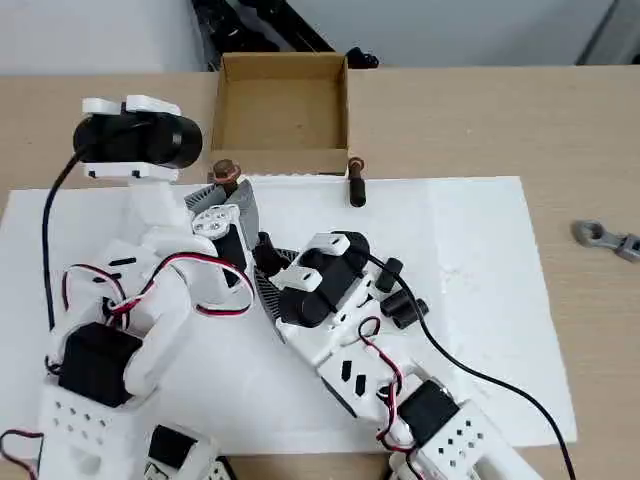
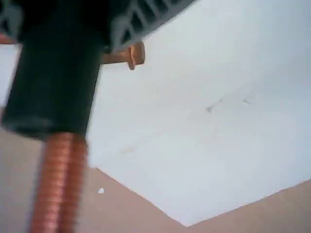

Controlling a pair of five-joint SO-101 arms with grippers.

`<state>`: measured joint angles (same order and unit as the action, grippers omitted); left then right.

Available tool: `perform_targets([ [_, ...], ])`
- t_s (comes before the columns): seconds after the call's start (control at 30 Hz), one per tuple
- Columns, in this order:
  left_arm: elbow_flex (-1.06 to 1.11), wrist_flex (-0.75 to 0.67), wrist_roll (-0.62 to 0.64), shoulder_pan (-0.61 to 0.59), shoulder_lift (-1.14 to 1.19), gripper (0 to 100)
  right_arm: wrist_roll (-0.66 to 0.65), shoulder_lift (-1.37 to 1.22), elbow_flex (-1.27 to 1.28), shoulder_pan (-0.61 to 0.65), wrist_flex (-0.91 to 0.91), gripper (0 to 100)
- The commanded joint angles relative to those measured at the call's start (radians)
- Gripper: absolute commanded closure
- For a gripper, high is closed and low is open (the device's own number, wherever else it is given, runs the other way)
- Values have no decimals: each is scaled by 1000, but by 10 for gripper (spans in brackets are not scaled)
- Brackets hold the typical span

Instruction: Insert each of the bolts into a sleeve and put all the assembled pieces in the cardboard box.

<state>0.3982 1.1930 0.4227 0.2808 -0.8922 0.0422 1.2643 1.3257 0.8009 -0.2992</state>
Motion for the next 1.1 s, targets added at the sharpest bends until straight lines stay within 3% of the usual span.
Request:
perform_targets([
  [0.0, -18, -11, -3, -2, -18, 994, 6, 15, -55, -1, -1, 997],
  [0.37, 73, -98, -3, -5, -17, 994, 6, 15, -57, -1, -1, 997],
  [0.83, 64, -61, 12, -2, -23, 991, 6, 15, -57, -1, -1, 997],
  [1.07, 62, -25, 12, 0, -23, 869, 6, 15, -57, -1, 1, 997],
])
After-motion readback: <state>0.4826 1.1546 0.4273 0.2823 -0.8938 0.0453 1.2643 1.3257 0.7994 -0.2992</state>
